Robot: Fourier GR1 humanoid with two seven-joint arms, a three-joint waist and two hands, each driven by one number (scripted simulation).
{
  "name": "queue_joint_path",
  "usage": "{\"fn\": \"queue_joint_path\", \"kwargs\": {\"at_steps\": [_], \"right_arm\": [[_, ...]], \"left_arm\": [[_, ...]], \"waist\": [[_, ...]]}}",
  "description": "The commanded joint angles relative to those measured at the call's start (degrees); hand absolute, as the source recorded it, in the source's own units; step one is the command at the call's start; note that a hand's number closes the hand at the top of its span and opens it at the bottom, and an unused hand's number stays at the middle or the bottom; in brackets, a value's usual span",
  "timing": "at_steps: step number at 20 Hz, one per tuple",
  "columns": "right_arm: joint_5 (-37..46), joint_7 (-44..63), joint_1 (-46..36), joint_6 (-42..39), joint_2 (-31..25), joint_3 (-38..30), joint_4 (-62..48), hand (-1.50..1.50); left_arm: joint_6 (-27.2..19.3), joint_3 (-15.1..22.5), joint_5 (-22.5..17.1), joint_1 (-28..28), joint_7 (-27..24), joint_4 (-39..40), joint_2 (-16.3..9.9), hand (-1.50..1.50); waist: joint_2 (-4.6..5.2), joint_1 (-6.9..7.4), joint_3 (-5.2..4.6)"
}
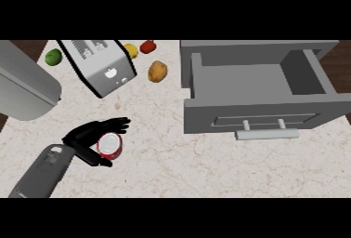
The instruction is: Pick up the can, place it into the drawer and close the drawer
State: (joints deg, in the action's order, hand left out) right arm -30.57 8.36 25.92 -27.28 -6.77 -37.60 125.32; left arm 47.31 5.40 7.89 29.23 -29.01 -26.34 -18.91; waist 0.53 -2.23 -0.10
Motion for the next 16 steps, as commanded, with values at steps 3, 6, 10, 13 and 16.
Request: {"fn": "queue_joint_path", "kwargs": {"at_steps": [3,6,10,13,16], "right_arm": [[-0.1,-1.4,1.5,-1.5,1.7,-0.7,-0.8,-1.50],[-1.3,1.0,2.0,-0.9,1.8,0.4,2.0,-1.50],[0.4,1.1,1.3,0.5,3.1,0.8,2.4,-1.50],[0.9,1.5,1.0,1.3,3.7,0.6,2.9,-1.50],[-0.4,0.8,3.0,0.5,3.4,-1.3,2.5,-1.50]], "left_arm": [[11.6,1.6,-1.6,-0.1,-4.8,2.5,3.2,1.50],[14.7,3.1,-1.8,1.3,-3.5,2.4,2.9,1.50],[18.8,2.5,-5.8,2.6,-2.2,-1.1,3.2,1.50],[13.5,0.0,-9.2,-0.2,-1.8,-2.1,4.2,1.50],[-9.3,-11.9,-18.1,-1.5,2.0,0.5,8.1,1.50]], "waist": [[-0.14,0.09,-0.03],[-0.05,-0.12,-0.11],[-0.30,0.97,-0.04],[-0.46,1.79,0.00],[-0.92,3.03,0.08]]}}
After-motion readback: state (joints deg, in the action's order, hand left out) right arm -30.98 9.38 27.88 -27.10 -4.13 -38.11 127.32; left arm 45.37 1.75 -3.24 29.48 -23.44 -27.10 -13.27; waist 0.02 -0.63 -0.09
